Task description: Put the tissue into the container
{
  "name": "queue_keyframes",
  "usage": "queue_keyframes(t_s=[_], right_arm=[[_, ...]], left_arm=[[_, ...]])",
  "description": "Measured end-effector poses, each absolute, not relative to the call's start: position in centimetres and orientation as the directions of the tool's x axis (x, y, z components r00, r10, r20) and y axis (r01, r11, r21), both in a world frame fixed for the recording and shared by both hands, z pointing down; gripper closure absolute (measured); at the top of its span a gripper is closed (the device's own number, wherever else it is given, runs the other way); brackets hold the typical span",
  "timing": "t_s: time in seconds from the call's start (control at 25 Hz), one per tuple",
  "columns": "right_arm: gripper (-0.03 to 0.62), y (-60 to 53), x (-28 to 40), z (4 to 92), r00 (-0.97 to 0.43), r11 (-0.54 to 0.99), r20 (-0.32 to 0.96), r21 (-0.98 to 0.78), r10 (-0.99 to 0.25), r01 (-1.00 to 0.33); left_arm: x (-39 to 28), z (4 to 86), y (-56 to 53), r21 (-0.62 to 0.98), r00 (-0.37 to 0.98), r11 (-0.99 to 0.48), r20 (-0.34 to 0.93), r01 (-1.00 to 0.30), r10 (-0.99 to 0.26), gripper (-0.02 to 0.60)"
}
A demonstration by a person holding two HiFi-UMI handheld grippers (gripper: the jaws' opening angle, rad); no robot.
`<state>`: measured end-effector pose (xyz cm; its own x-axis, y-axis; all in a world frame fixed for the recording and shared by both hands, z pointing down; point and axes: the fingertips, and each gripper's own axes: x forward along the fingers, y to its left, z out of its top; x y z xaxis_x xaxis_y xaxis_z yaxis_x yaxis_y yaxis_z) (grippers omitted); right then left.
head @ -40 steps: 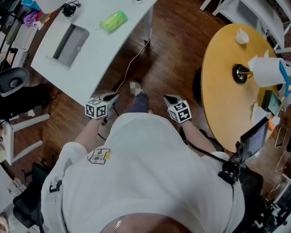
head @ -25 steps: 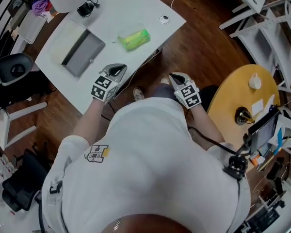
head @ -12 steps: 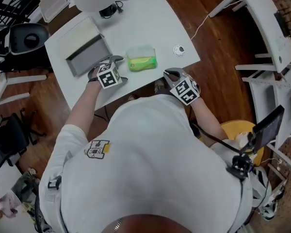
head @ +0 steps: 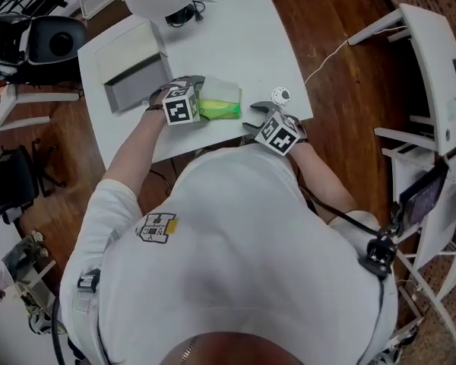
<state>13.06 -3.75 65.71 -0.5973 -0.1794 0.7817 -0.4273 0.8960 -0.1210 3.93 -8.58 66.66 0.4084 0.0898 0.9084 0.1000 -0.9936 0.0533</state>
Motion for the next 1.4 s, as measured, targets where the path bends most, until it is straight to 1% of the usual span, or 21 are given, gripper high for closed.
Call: queue_keyframes(t_s=[0.12,0.16,0.2,0.24,0.4,0.48,0.64,0.84,1.16,1.4], right_arm=[[0.362,-4.0,12.3,65.7,-0.61,0.919,0.781,-0.131,-0.136,-0.373],[0.362,-4.0,12.3,65.7,-0.61,0.924,0.782,-0.132,-0.126,-0.36],[0.362,-4.1,12.3,65.7,-0.61,0.928,0.784,-0.132,-0.118,-0.349],[0.365,-4.1,12.4,65.7,-0.611,0.932,0.784,-0.13,-0.113,-0.34],[0.412,-4.1,13.3,65.8,-0.624,0.934,0.772,-0.122,-0.124,-0.337],[0.427,-4.1,13.5,65.8,-0.632,0.933,0.764,-0.121,-0.13,-0.338],[0.447,-4.5,12.8,65.2,-0.656,0.94,0.743,-0.114,-0.133,-0.32],[0.476,-5.6,10.7,64.1,-0.694,0.953,0.706,-0.094,-0.14,-0.287],[0.5,-5.2,5.1,61.9,-0.719,0.976,0.683,-0.04,-0.131,-0.216],[0.502,-4.0,-1.5,59.8,-0.726,0.982,0.675,-0.011,-0.132,-0.188]], left_arm=[[5.2,67.0,-8.1,0.075,0.392,-0.988,0.912,0.132,0.121,0.067],[5.5,67.1,-8.2,0.065,0.386,-0.989,0.915,0.136,0.113,0.094],[5.6,67.2,-8.3,0.05,0.381,-0.989,0.919,0.137,0.099,0.149],[5.6,67.3,-8.4,0.036,0.379,-0.99,0.922,0.135,0.085,0.175],[5.5,66.9,-8.4,0.011,0.403,-0.996,0.914,0.085,0.045,0.224],[5.5,66.7,-8.3,0.001,0.411,-0.998,0.911,0.055,0.023,0.239],[5.3,66.0,-8.4,-0.032,0.41,-0.999,0.912,0.005,-0.027,0.247],[3.2,63.6,-9.4,-0.079,0.418,-0.99,0.901,-0.114,-0.12,0.249],[-5.5,58.9,-9.7,-0.176,0.395,-0.948,0.877,-0.264,-0.273,0.248],[-13.5,55.3,-10.7,-0.238,0.384,-0.919,0.853,-0.315,-0.353,0.247]])
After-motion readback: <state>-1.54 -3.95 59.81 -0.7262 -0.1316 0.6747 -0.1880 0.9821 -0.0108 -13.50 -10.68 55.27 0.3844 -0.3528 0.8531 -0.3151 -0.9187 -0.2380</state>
